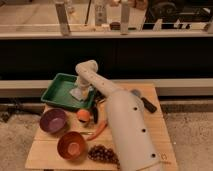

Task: Place towel in table surface

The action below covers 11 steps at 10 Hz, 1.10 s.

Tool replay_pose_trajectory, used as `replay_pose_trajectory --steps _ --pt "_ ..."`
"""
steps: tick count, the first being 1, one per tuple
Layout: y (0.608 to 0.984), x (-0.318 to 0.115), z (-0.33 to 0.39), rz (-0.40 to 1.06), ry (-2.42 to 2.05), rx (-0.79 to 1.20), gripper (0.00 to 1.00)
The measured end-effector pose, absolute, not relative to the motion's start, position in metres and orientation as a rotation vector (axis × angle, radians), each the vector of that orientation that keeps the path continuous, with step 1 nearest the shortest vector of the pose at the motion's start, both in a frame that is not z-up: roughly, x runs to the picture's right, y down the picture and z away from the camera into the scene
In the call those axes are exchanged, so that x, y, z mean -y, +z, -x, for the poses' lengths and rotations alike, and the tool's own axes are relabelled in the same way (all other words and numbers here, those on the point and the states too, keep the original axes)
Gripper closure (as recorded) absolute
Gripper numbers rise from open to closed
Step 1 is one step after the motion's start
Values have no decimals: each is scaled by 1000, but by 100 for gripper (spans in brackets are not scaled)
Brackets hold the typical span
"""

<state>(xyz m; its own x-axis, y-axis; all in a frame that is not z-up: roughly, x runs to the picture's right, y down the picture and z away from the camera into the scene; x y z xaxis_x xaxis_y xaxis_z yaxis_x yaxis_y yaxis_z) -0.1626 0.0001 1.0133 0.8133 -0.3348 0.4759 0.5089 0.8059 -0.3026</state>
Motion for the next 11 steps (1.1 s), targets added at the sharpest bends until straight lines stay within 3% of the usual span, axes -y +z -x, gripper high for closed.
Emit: replay_pose_trajectory --steps 2,4,11 --pt "1012 1 160 436 -466 416 62" --pt "1013 -1 158 444 -466 414 87" --pt "1009 5 159 465 -475 437 98"
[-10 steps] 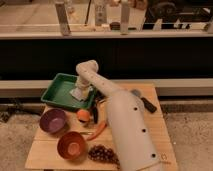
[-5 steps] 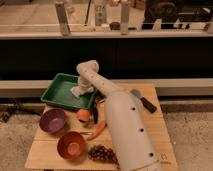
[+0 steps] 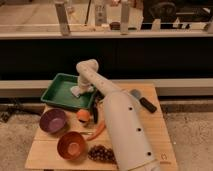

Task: Place towel in table surface

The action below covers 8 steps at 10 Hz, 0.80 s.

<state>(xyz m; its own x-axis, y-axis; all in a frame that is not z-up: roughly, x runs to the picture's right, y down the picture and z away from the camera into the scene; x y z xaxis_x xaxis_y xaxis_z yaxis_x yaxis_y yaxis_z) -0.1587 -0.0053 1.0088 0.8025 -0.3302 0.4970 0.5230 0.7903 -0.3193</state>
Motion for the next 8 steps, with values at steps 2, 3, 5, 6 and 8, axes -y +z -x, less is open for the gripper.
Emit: replay_pose_trajectory --steps 2,3,5,6,8 --pt "987 23 158 432 -483 456 98" --pt "969 35 162 414 -518 448 96" --pt "942 56 169 390 -579 424 93" --pt "930 68 170 381 -611 406 92" --pt "908 86 180 362 -677 377 85"
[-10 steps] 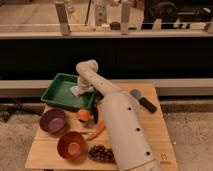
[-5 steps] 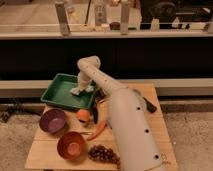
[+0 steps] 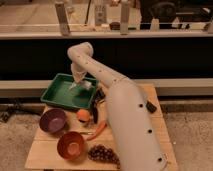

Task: Place towel in table surface

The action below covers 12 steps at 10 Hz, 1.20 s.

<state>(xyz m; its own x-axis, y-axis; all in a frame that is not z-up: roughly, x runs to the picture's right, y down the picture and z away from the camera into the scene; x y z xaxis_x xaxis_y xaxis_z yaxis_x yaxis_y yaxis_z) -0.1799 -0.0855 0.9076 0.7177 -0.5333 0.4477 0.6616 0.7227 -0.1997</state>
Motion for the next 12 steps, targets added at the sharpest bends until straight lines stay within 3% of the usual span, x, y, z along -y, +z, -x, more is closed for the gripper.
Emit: replay_pose_trajectory --steps 4,7,11,12 --pt "880 104 179 341 -719 360 96" --pt "847 120 172 308 -728 368 88" --pt "822 125 159 281 -703 410 87" --pt "813 128 158 271 -696 417 83"
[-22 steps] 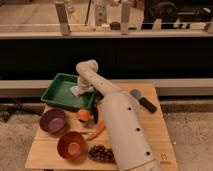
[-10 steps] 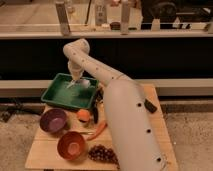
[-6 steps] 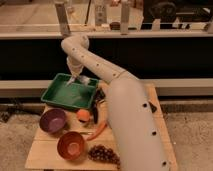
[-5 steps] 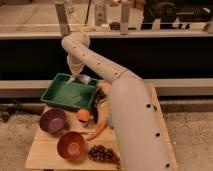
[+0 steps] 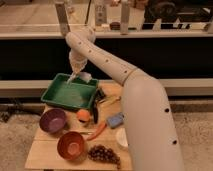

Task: Place towel in table surface

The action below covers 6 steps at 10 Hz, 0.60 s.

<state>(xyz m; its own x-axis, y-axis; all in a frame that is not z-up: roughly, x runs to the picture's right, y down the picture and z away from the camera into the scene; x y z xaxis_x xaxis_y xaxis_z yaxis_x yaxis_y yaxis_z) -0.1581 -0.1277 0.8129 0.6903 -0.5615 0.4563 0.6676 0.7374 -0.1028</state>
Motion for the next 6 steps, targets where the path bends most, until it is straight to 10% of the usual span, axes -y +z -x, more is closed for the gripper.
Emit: replay_pose_trajectory --steps 6 --pt "784 120 116 274 -602 378 74"
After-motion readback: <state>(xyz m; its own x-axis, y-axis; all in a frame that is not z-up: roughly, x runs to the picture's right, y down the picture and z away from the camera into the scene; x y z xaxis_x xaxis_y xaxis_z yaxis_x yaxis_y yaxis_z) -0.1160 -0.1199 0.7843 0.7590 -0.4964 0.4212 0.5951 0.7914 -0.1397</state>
